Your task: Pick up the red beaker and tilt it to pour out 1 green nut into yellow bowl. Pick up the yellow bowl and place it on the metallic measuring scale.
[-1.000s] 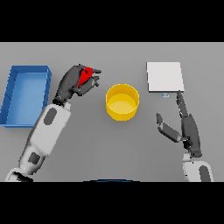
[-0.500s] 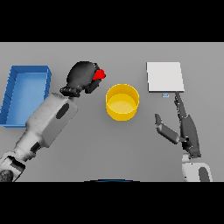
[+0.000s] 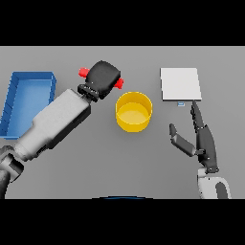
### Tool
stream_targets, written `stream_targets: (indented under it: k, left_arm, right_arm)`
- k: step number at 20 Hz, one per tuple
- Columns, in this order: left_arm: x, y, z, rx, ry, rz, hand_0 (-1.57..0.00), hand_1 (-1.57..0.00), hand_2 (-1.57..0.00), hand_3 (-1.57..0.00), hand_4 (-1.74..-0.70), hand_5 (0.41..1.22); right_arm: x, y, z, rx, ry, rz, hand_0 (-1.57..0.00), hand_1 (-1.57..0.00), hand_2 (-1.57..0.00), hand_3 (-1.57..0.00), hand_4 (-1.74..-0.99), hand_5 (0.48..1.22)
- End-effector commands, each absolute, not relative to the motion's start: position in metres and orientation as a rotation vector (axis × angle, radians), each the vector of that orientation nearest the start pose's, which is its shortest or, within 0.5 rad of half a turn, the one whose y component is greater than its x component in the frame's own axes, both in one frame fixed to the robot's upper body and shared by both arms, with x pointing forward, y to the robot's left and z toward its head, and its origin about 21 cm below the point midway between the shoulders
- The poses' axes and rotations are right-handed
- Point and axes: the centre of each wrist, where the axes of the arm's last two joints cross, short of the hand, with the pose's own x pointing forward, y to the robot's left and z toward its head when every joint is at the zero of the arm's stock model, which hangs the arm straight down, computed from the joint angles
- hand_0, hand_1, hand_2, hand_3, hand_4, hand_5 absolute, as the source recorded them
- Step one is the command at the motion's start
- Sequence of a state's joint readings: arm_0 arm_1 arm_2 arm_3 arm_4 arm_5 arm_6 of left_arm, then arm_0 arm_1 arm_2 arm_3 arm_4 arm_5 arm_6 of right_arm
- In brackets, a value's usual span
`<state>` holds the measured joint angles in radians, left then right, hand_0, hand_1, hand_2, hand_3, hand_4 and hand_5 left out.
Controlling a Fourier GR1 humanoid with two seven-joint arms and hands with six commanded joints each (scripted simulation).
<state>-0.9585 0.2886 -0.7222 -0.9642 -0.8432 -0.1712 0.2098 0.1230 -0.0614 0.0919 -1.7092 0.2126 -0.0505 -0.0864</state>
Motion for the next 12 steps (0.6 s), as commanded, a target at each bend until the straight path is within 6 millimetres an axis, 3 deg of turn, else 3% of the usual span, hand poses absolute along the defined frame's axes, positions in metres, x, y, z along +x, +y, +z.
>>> stream_targets:
  k: [1, 5, 12]
  left_arm:
    - [0.395, 0.082, 0.105, 0.991, -1.330, -1.855, -1.57, -1.57, -1.57, -1.28, -1.70, 1.215]
    - [0.397, 0.067, 0.108, 1.033, -1.256, -2.108, -1.57, -1.57, -1.57, -1.45, -1.72, 1.218]
    - [0.396, 0.047, 0.104, 1.208, -1.064, -2.403, -1.57, -1.57, -1.57, -1.55, -1.74, 1.220]
  right_arm:
    - [0.217, -0.235, 0.007, -0.206, -1.682, 0.215, 0.00, 0.00, 0.00, 0.00, -1.292, 0.678]
    - [0.220, -0.231, 0.006, -0.162, -1.691, 0.176, 0.00, 0.00, 0.00, 0.00, -1.294, 0.653]
    - [0.218, -0.229, 0.005, -0.197, -1.677, 0.180, 0.00, 0.00, 0.00, 0.00, -1.288, 0.627]
